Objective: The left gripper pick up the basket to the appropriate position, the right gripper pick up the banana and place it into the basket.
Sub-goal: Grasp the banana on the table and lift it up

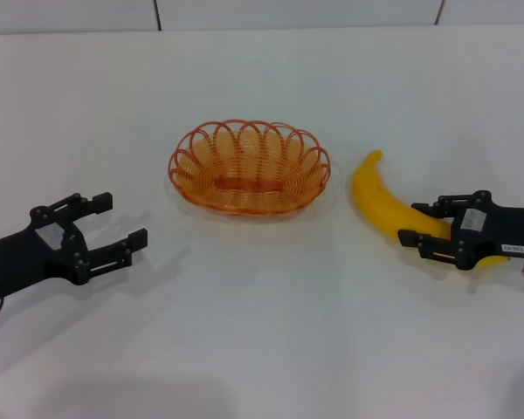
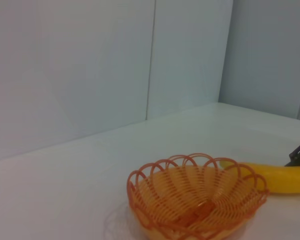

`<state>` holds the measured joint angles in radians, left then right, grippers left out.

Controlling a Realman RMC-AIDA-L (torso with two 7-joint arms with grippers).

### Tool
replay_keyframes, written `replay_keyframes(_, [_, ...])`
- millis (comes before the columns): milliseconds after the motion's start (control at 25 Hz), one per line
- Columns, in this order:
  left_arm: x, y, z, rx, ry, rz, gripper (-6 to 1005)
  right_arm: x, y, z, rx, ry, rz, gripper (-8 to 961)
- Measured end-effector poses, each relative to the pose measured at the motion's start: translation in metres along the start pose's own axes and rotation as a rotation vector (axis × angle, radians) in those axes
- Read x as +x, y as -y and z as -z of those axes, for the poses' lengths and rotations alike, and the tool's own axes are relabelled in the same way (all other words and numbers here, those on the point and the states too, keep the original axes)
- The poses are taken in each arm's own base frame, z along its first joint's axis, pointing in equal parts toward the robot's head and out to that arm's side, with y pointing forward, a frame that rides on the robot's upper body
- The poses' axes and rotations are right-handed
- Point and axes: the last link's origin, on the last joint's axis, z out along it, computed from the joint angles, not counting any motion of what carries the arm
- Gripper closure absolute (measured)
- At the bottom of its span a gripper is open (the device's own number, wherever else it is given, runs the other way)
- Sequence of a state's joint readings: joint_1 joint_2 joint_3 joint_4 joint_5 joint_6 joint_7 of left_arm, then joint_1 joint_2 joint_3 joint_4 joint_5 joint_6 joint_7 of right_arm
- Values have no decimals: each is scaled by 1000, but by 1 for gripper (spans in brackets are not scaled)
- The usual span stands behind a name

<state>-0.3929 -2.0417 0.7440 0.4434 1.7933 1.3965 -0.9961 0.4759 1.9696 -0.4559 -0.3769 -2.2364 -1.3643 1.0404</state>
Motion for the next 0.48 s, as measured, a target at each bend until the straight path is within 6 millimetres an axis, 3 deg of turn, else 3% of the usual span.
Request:
replay_keyframes(120, [0, 0, 0, 0, 0, 0, 169, -1, -1, 0, -4, 9, -2, 475])
replay_keyframes(320, [-1, -1, 1, 0, 0, 1, 169, -14, 4, 3, 19, 94, -14, 476])
replay_keyframes(480, [0, 0, 0, -1, 0, -1, 169, -36, 8, 5, 34, 232, -6, 475])
